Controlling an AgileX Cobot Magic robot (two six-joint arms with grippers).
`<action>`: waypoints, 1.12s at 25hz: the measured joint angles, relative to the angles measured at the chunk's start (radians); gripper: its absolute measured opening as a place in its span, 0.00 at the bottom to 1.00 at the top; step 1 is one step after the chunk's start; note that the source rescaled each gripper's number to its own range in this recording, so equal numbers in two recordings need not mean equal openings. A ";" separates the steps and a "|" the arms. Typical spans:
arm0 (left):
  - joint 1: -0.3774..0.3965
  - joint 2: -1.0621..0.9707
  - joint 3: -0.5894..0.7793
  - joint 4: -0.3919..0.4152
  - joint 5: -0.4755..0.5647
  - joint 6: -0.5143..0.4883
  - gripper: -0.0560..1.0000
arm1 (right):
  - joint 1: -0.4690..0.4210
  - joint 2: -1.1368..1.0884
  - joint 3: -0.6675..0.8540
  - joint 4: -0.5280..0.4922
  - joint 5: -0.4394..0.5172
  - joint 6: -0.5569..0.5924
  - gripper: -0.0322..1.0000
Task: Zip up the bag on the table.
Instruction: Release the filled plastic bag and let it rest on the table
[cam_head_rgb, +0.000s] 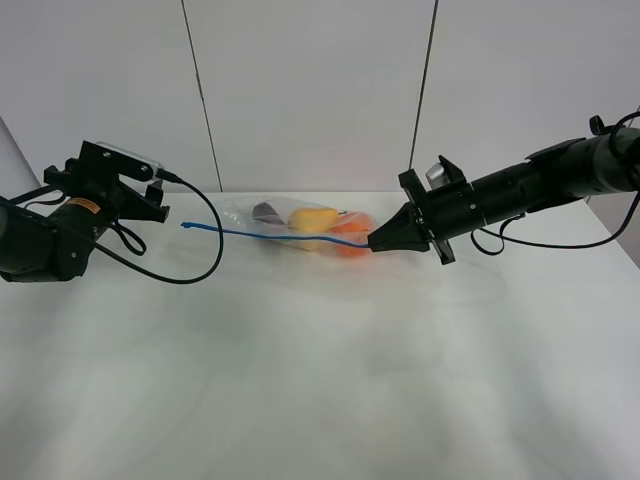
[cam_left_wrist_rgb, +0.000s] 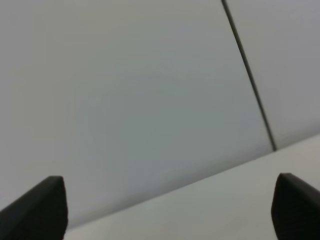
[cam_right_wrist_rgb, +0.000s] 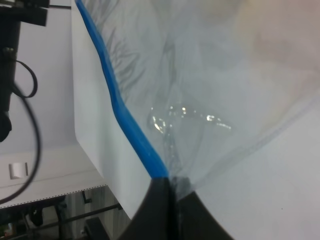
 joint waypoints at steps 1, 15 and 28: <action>0.000 0.000 0.000 0.000 0.000 -0.114 0.91 | 0.000 0.000 0.000 0.000 0.000 0.000 0.03; 0.000 -0.015 0.000 0.001 0.085 -0.511 0.91 | 0.000 0.000 0.000 0.000 0.002 0.000 0.03; 0.001 -0.161 -0.014 0.084 0.565 -0.514 0.91 | 0.000 0.000 0.000 0.000 0.027 0.000 0.03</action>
